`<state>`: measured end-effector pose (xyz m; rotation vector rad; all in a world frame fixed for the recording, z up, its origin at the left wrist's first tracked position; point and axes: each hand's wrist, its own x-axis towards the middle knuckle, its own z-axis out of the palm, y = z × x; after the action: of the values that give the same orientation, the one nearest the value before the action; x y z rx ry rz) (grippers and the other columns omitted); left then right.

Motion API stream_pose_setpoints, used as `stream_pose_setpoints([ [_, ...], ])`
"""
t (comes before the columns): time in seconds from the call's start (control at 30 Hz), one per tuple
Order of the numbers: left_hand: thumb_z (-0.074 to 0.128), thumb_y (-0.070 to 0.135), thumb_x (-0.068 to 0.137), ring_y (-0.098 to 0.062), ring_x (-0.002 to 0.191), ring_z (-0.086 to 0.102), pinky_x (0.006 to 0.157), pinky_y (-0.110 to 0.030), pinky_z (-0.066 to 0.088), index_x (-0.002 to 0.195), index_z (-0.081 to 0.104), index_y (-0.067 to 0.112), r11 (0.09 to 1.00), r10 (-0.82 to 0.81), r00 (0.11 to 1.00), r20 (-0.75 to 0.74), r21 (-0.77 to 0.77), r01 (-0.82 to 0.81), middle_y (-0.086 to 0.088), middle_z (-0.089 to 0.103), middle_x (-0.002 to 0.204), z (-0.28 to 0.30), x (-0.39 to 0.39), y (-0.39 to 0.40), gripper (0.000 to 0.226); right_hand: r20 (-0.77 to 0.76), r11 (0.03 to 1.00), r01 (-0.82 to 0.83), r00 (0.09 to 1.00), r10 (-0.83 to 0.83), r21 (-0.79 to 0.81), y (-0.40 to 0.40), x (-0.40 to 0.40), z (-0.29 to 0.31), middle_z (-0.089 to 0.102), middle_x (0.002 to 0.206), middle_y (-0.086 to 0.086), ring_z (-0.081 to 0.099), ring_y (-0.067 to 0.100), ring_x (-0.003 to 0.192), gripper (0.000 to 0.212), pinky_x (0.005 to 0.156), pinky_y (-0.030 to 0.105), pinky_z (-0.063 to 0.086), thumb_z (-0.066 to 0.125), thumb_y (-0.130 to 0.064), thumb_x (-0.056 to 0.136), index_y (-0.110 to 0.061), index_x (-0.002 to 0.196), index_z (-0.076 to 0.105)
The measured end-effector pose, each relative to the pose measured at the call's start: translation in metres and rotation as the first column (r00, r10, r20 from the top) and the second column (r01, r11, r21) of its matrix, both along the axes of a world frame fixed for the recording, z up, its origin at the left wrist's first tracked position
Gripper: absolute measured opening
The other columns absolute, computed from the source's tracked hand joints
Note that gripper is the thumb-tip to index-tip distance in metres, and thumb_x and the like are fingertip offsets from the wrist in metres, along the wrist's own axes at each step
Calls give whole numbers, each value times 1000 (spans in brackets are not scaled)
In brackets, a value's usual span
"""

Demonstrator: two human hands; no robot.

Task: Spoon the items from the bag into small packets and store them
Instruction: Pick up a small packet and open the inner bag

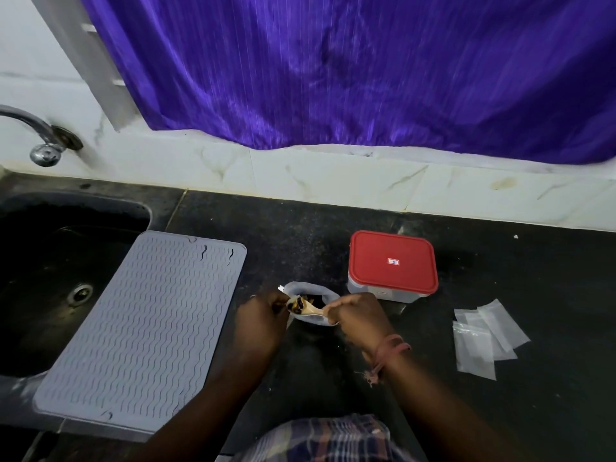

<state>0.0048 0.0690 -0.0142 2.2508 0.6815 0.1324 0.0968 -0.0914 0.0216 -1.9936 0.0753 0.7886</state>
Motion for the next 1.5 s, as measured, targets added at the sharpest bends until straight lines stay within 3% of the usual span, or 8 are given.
stream_pose_setpoints([
  [0.3,69,30,93,-2,71,68,66,-29,55,91,80,28,968,158,987,13,-198,-152,11,75,78,10,0,-18,12,281,955,-165,931,233,-247,6,-8,-2,74,82,-4,68,7,78,16,82,26,56,63,-18,88,-20,85,79],
  [0.43,72,22,89,-4,66,71,70,-35,60,83,80,29,914,253,967,-6,-325,-241,11,76,72,-1,2,-23,12,618,867,-244,619,484,-434,22,-25,-1,71,102,8,70,25,92,19,79,30,55,67,-11,84,-11,102,73],
  [0.53,74,20,88,-13,69,75,74,-48,63,86,78,24,850,331,944,-4,-432,-300,4,77,74,-8,3,-22,6,505,740,-390,551,665,-549,25,-32,-13,61,114,11,61,33,101,27,83,40,49,39,-23,101,-12,121,54],
  [0.7,72,15,88,-18,71,77,79,-50,63,91,75,13,768,409,911,-60,-516,-379,-4,78,76,-18,3,-18,4,575,689,-481,386,721,-542,18,-32,-31,66,102,10,69,25,86,23,69,37,57,58,-17,89,-7,107,70],
  [0.9,67,8,92,-18,70,77,78,-47,64,93,73,13,727,451,889,-78,-546,-416,-5,78,82,-22,6,-17,8,691,818,-415,450,565,-398,10,-20,-38,54,112,2,58,23,95,35,78,36,50,33,-25,98,-15,117,61],
  [1.17,69,9,88,-23,69,73,72,-44,65,104,65,15,708,419,884,-209,-535,-462,-13,75,88,-24,8,-12,17,730,991,-50,672,123,-121,-6,-2,-43,59,82,-1,58,12,74,7,70,31,52,68,-5,81,-11,77,69],
  [1.3,68,3,88,-22,66,69,63,-36,60,106,63,7,668,343,912,-225,-625,-405,-19,73,88,-24,13,-12,19,656,965,-93,717,235,-245,-2,8,-52,60,82,4,58,18,75,9,74,40,51,64,-7,81,-9,73,68],
  [1.5,54,12,98,-21,73,68,62,-33,57,106,70,13,687,385,908,-167,-605,-403,-11,72,84,-21,13,-5,17,687,867,-220,536,491,-448,-6,-3,-50,56,92,2,56,15,76,10,69,28,48,58,-21,87,-14,80,61],
])
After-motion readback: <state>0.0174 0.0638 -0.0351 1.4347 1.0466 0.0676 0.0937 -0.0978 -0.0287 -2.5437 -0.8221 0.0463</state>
